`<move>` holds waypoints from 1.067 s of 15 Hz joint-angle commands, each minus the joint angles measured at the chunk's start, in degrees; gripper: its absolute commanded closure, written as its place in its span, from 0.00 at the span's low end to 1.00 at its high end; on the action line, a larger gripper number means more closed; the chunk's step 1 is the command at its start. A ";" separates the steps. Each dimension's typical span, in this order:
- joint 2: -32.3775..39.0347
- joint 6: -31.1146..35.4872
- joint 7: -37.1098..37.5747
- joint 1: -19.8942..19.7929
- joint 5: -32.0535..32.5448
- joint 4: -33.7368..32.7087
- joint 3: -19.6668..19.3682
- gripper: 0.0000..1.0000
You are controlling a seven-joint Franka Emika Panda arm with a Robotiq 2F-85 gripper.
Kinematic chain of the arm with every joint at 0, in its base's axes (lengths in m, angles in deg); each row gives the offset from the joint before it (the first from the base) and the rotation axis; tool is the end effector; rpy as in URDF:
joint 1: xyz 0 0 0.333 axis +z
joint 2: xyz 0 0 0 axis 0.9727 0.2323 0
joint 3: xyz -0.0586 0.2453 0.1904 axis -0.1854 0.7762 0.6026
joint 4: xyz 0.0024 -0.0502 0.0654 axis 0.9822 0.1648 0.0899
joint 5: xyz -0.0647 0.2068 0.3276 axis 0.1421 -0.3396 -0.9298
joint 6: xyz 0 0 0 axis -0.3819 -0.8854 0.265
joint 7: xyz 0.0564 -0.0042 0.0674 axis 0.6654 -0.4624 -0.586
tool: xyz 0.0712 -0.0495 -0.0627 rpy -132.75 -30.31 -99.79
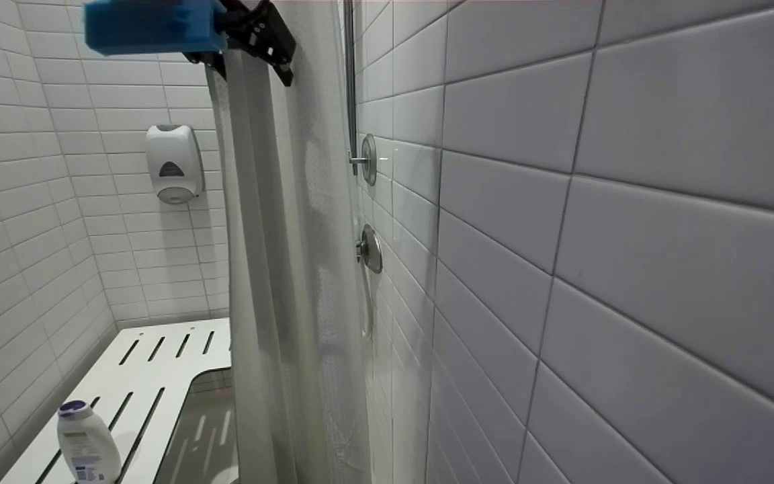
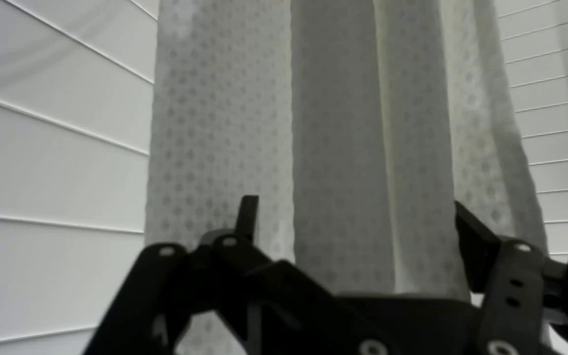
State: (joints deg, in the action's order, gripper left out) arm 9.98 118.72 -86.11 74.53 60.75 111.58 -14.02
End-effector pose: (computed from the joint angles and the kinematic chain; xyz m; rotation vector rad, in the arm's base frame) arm 0.3468 -0.1827 0.6235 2.7331 -0.2007 1.4188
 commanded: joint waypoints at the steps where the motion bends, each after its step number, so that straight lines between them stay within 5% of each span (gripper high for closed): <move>1: 2.40 -3.15 -2.21 3.95 -2.77 -2.80 -1.71 0.39; 9: -1.80 -23.96 -4.82 11.87 -9.53 -3.27 3.35 0.99; 16: -4.12 -32.59 -6.09 15.43 -11.17 -1.99 10.46 0.99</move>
State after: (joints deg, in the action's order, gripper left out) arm 7.00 89.97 -90.55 88.30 51.12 108.46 -6.52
